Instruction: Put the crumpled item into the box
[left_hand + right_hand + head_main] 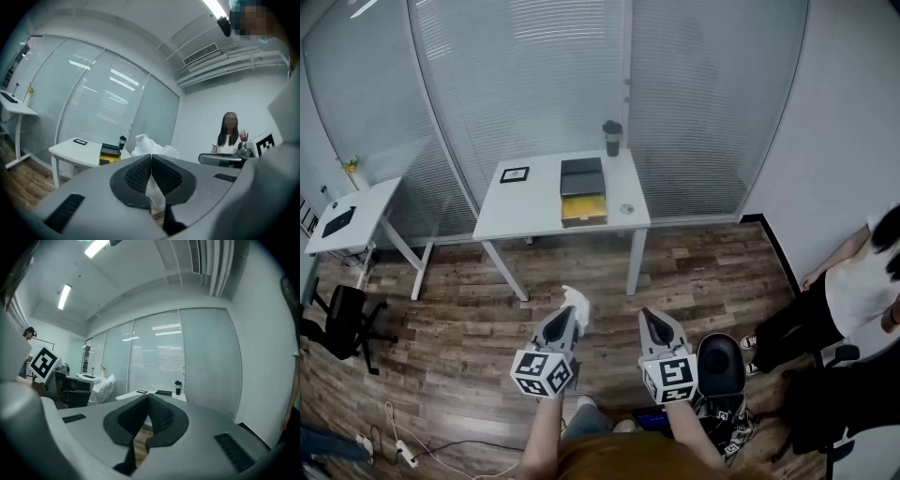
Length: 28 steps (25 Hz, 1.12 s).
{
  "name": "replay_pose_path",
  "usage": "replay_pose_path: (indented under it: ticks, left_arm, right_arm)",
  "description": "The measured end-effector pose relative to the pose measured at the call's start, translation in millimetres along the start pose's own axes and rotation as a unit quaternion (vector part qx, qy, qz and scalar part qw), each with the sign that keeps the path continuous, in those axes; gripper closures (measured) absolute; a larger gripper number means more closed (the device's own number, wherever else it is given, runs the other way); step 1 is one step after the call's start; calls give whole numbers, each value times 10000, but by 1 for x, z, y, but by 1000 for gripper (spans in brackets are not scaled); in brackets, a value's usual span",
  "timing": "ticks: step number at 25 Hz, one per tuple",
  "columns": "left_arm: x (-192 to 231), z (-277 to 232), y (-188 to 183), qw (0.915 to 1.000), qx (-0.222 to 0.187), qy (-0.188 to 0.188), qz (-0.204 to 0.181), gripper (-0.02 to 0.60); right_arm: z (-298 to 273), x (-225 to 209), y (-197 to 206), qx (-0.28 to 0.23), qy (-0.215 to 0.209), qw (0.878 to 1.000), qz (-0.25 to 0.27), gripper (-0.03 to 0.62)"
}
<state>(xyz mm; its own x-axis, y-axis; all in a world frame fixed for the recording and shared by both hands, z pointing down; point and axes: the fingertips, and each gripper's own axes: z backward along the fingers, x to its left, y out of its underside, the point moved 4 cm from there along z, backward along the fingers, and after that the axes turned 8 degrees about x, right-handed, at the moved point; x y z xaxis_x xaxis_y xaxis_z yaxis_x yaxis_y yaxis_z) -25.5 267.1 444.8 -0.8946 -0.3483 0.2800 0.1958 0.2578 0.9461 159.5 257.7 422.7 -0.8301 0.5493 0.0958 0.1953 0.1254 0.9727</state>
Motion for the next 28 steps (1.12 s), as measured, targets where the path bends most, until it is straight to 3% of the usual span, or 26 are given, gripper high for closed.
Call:
replay_pose_path:
  ticks: [16,21,28]
  left_arm:
    - [6,9,-2,10000,-39,-33,-13,552]
    - [4,11,-2,10000,-42,-45,-23,554]
    - [7,12,4,9999,61,-15,90,553]
  right_arm:
    - [-2,9,-2,-15,-14,10000,34,582]
    - [1,4,-1,-78,0,9996,-281,582]
    - [-5,-1,-1,-90,42,9996,-268,582]
